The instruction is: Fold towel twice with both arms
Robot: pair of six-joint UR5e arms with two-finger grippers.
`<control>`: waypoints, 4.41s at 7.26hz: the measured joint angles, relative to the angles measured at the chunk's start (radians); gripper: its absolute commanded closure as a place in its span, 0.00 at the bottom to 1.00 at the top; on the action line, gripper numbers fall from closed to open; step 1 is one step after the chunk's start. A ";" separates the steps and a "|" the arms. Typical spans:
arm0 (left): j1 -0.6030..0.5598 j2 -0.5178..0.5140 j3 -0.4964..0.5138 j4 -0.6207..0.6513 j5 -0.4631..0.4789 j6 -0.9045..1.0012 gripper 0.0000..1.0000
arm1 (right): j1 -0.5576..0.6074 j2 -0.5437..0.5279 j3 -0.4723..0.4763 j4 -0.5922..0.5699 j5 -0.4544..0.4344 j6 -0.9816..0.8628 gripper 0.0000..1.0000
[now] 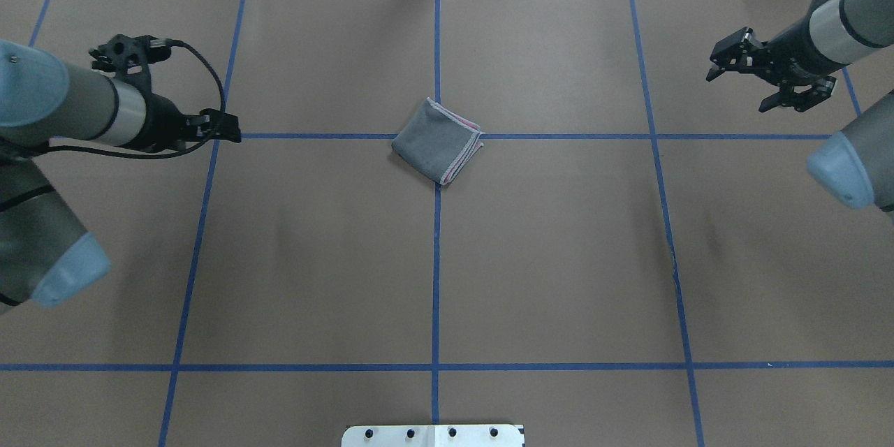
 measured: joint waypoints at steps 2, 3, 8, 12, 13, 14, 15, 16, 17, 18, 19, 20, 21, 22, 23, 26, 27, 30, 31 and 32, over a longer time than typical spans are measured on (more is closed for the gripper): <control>-0.188 0.105 -0.005 0.100 -0.085 0.438 0.00 | 0.160 -0.050 -0.013 -0.072 0.103 -0.384 0.00; -0.269 0.114 -0.003 0.214 -0.114 0.601 0.00 | 0.238 -0.059 -0.013 -0.156 0.134 -0.575 0.00; -0.658 0.068 0.221 0.478 -0.440 1.056 0.00 | 0.333 -0.052 -0.070 -0.413 0.108 -1.046 0.00; -0.716 0.114 0.202 0.486 -0.450 1.059 0.00 | 0.333 -0.058 -0.078 -0.411 0.144 -1.053 0.00; -0.714 0.109 0.198 0.487 -0.447 1.004 0.00 | 0.333 -0.055 -0.082 -0.412 0.140 -1.055 0.00; -0.712 0.100 0.198 0.487 -0.447 0.940 0.00 | 0.332 -0.052 -0.086 -0.413 0.136 -1.055 0.00; -0.709 0.096 0.198 0.486 -0.449 0.897 0.00 | 0.328 -0.050 -0.087 -0.414 0.135 -1.062 0.00; -0.704 0.096 0.198 0.482 -0.452 0.883 0.00 | 0.325 -0.052 -0.086 -0.416 0.135 -1.079 0.00; -0.699 0.097 0.196 0.478 -0.453 0.880 0.00 | 0.322 -0.056 -0.088 -0.418 0.134 -1.102 0.00; -0.696 0.098 0.194 0.474 -0.455 0.881 0.00 | 0.321 -0.057 -0.091 -0.420 0.134 -1.120 0.00; -0.695 0.100 0.189 0.473 -0.455 0.881 0.00 | 0.318 -0.057 -0.094 -0.421 0.134 -1.128 0.00; -0.694 0.100 0.182 0.474 -0.455 0.879 0.00 | 0.316 -0.058 -0.096 -0.421 0.134 -1.131 0.00; -0.693 0.099 0.178 0.473 -0.455 0.877 0.00 | 0.314 -0.059 -0.097 -0.421 0.134 -1.131 0.00; -0.691 0.097 0.176 0.473 -0.454 0.876 0.00 | 0.313 -0.059 -0.098 -0.421 0.135 -1.131 0.00; -0.689 0.096 0.176 0.473 -0.454 0.876 0.00 | 0.312 -0.061 -0.098 -0.421 0.137 -1.130 0.00; -0.688 0.099 0.177 0.474 -0.453 0.880 0.00 | 0.312 -0.064 -0.105 -0.419 0.136 -1.126 0.00; -0.688 0.100 0.178 0.473 -0.453 0.881 0.00 | 0.312 -0.064 -0.106 -0.418 0.135 -1.123 0.00; -0.686 0.103 0.184 0.473 -0.453 0.882 0.00 | 0.313 -0.067 -0.105 -0.417 0.135 -1.118 0.00; -0.685 0.104 0.187 0.473 -0.453 0.882 0.00 | 0.312 -0.067 -0.105 -0.417 0.135 -1.118 0.00; -0.684 0.104 0.191 0.472 -0.453 0.882 0.00 | 0.312 -0.068 -0.105 -0.417 0.135 -1.117 0.00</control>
